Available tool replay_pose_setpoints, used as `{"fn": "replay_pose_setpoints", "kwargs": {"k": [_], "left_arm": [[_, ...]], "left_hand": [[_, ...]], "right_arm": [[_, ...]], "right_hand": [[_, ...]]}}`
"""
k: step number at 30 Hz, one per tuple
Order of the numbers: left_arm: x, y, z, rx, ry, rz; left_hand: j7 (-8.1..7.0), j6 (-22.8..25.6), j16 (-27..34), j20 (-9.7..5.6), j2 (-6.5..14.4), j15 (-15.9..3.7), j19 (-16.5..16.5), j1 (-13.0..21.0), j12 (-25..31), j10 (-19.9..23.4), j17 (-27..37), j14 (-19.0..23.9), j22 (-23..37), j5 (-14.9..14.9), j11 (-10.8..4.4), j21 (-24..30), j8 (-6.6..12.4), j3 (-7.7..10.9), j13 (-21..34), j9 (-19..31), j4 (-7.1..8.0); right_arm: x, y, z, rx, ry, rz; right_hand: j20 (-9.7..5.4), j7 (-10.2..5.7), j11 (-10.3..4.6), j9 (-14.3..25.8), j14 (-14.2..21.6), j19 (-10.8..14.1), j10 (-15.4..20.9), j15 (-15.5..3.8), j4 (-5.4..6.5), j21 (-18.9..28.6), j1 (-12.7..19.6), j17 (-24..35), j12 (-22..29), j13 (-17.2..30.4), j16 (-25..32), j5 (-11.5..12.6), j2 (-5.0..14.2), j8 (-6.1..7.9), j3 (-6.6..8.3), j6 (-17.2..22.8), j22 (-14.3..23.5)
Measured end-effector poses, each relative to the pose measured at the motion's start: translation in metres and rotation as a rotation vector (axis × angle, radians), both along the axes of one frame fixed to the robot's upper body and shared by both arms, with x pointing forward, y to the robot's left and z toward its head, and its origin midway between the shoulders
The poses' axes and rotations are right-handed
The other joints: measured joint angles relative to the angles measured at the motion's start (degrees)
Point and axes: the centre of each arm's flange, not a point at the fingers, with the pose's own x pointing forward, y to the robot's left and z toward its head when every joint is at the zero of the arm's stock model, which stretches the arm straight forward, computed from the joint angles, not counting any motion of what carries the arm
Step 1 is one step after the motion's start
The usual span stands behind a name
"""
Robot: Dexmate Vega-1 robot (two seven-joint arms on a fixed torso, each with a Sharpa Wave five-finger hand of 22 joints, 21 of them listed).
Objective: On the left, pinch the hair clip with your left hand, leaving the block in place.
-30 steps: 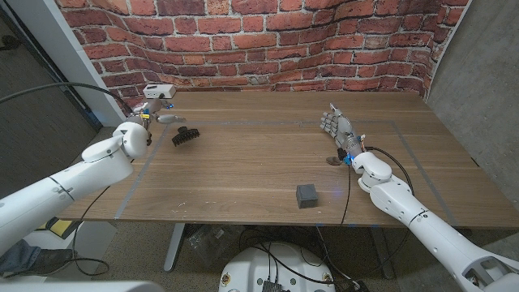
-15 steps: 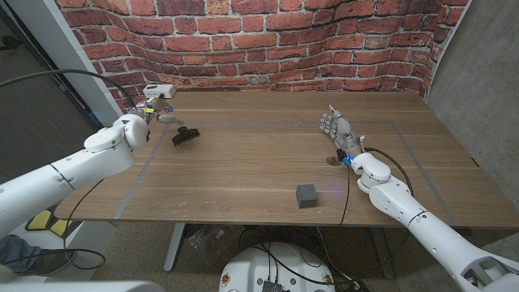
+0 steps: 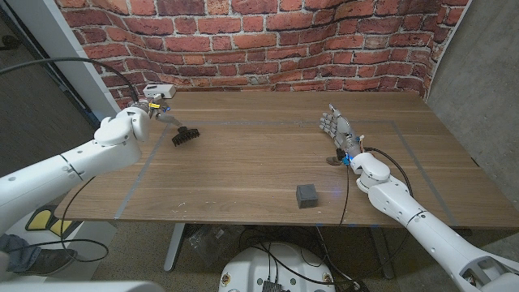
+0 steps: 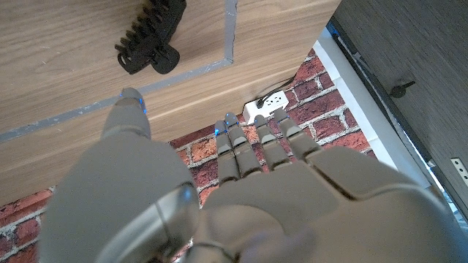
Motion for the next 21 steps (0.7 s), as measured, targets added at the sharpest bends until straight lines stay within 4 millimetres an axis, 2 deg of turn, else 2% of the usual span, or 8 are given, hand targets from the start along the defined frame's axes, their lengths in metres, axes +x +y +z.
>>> {"fn": "replay_pose_setpoints", "kwargs": {"k": [8, 11, 13, 15, 19, 21], "left_arm": [[0.006, -0.002, 0.008, 0.029, 0.051, 0.032], [0.009, -0.005, 0.012, 0.042, 0.071, 0.043], [0.009, -0.005, 0.013, 0.050, 0.085, 0.054], [0.011, -0.006, 0.015, 0.063, 0.099, 0.064], [0.013, -0.011, 0.018, 0.089, 0.115, 0.083], [0.014, -0.014, 0.019, 0.103, 0.121, 0.089]], "left_hand": [[-1.45, 0.84, 0.00, 6.80, 0.48, 0.06, -12.55, -0.58, 0.00, 1.07, 0.00, -4.32, -0.17, 0.77, -1.07, -2.41, 0.00, -1.21, 0.00, 0.06, 0.58], [-1.45, 0.84, 0.00, 7.44, 0.48, 0.15, -15.74, -0.58, 0.00, 1.09, 0.00, -5.65, -0.17, 0.87, -1.08, -2.41, 0.00, -1.52, -0.01, 0.06, 0.89], [-1.65, 1.04, 0.04, 7.54, 0.49, 0.04, -16.62, -0.58, 0.00, 1.10, 0.00, -5.89, -0.17, 0.87, -1.09, -2.41, 0.00, -1.77, -0.01, 0.06, 0.64], [-1.65, 1.05, 0.35, 7.60, 0.49, 0.37, -16.71, -0.58, 0.00, 1.20, 0.00, -5.80, -0.08, 0.87, -1.43, -2.41, 0.00, -1.92, -0.01, 0.06, 0.81], [-1.96, 1.35, 1.12, 7.50, 0.49, 2.24, -16.58, -0.59, 0.00, 1.66, 0.00, -4.10, 0.00, 1.27, -2.01, -1.55, 0.00, -1.92, -0.01, -0.02, 0.81], [-2.16, 1.56, 1.33, 7.40, 0.49, 2.50, -15.62, -0.58, 0.00, 2.50, -0.01, -3.15, 0.00, 1.38, -2.01, -1.07, 0.00, -2.16, -0.01, -0.11, 0.57]], "right_arm": [[-0.003, -0.001, -0.001, 0.008, -0.003, -0.008], [-0.004, -0.002, -0.001, 0.011, -0.006, -0.013], [-0.005, -0.003, -0.001, 0.012, -0.007, -0.016], [-0.005, -0.003, -0.001, 0.014, -0.008, -0.019], [-0.006, -0.005, -0.001, 0.017, -0.011, -0.023], [-0.007, -0.005, -0.001, 0.019, -0.012, -0.025]], "right_hand": [[0.00, 0.00, 0.00, 0.00, 0.00, 0.00, 0.00, 0.00, 0.00, 0.00, 0.00, 0.00, 0.00, 0.00, 0.00, 0.00, 0.00, 0.00, 0.00, 0.00, 0.00], [0.00, 0.00, 0.00, 0.00, 0.00, 0.00, 0.00, 0.00, 0.00, -0.45, 0.00, 0.00, 0.00, 0.00, 0.00, 0.00, 0.00, 0.00, 0.00, 0.00, 0.00], [-0.01, 0.00, 0.00, 0.00, 0.00, 0.01, 0.00, 0.00, 0.00, -0.45, 0.00, 0.00, 0.00, 0.00, 0.00, 0.00, 0.00, 0.00, 0.00, 0.00, 0.00], [-0.22, 0.00, 0.00, 0.00, 0.01, 0.22, 0.00, -0.01, 0.00, -0.45, 0.00, 0.00, 0.00, 0.00, 0.00, 0.00, 0.00, 0.00, 0.00, 0.00, 0.00], [-0.32, 0.00, 0.00, 0.00, 0.09, 0.31, 0.00, -0.09, 0.00, -0.45, 0.00, 0.00, 0.00, 0.00, 0.00, 0.00, 0.00, 0.00, 0.00, 0.00, 0.00], [-0.32, 0.00, 0.30, 0.00, 0.09, 0.31, 0.31, -0.09, 0.00, -0.45, 0.00, 0.00, 0.00, 0.00, 0.00, 0.00, 0.00, 0.00, 0.00, 0.00, -0.01]]}}
